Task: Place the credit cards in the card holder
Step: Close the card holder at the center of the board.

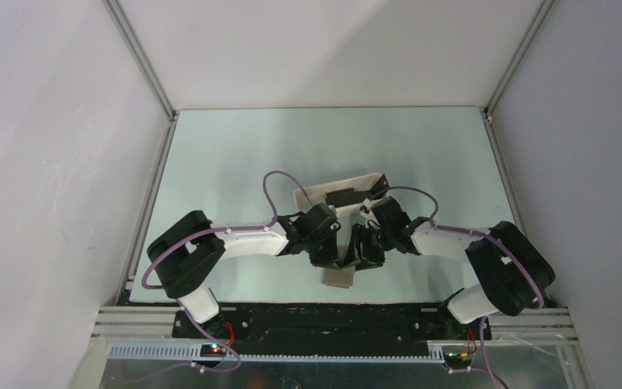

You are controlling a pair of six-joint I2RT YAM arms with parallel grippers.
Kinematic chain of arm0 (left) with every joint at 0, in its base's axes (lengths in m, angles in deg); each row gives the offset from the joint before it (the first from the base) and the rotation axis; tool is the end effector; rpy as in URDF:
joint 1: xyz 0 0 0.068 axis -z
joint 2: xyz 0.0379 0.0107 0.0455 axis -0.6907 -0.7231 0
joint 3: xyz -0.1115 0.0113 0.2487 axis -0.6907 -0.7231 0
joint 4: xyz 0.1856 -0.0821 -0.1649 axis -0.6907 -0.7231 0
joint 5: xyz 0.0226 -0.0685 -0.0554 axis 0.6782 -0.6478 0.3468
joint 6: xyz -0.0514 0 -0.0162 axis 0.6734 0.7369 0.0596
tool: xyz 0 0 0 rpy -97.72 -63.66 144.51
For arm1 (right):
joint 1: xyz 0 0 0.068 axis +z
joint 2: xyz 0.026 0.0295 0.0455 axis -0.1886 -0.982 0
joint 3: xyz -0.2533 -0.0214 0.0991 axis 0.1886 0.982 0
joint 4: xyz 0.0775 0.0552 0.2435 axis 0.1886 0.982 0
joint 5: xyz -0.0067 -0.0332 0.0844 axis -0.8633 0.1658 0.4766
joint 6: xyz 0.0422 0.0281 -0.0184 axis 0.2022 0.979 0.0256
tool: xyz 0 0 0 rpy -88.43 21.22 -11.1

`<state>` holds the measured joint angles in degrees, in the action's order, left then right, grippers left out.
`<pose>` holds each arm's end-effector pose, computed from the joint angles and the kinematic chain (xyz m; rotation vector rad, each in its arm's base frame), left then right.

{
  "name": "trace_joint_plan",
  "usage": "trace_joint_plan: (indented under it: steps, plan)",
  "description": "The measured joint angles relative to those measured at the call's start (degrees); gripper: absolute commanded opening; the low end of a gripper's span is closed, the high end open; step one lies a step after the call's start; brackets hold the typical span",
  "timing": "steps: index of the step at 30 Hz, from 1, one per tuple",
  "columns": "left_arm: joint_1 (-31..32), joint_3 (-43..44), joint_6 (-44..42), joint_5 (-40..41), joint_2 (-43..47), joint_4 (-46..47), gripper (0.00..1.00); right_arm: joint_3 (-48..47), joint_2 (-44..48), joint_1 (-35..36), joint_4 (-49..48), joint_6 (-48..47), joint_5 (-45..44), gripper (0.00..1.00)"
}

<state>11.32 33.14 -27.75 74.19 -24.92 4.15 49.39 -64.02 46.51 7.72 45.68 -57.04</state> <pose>0.1750 -0.2631 0.1488 0.0534 2.8662 -0.8659 0.1941 0.1619 0.1298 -0.1468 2.8433 1.0993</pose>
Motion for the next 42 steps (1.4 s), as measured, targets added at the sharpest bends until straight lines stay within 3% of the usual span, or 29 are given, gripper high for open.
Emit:
trace_joint_plan:
  steps: [2, 5, 12, 16, 29, 42]
  plan:
    - [0.0, 0.0, 0.0, 0.24, 0.22, -0.26, 0.0, 0.07, 1.88, 0.42, 0.7, -0.55, -1.53, 0.67]
    - [0.07, 0.0, 0.0, 0.48, 0.42, -0.28, 0.0, 0.72, 4.57, 0.15, 1.6, -1.14, -3.37, 0.67]
    - [0.09, 0.0, 0.0, 1.11, 0.74, -0.31, 0.0, 4.11, 10.4, -2.58, 4.87, -2.58, -6.78, 0.38]
    - [0.02, 0.0, -0.02, 1.53, 1.18, -0.35, 0.0, 4.46, 11.54, -2.78, 4.76, -2.93, -6.58, 0.29]
    - [-0.04, 0.0, -0.61, 2.16, 1.29, -1.68, 0.0, 4.13, 11.19, -3.04, 0.85, -4.83, -4.2, 0.31]
    - [-0.04, 0.0, -1.03, 2.54, 1.29, -1.97, 0.0, -1.57, 3.89, -0.57, -0.37, -8.59, -1.27, 0.39]
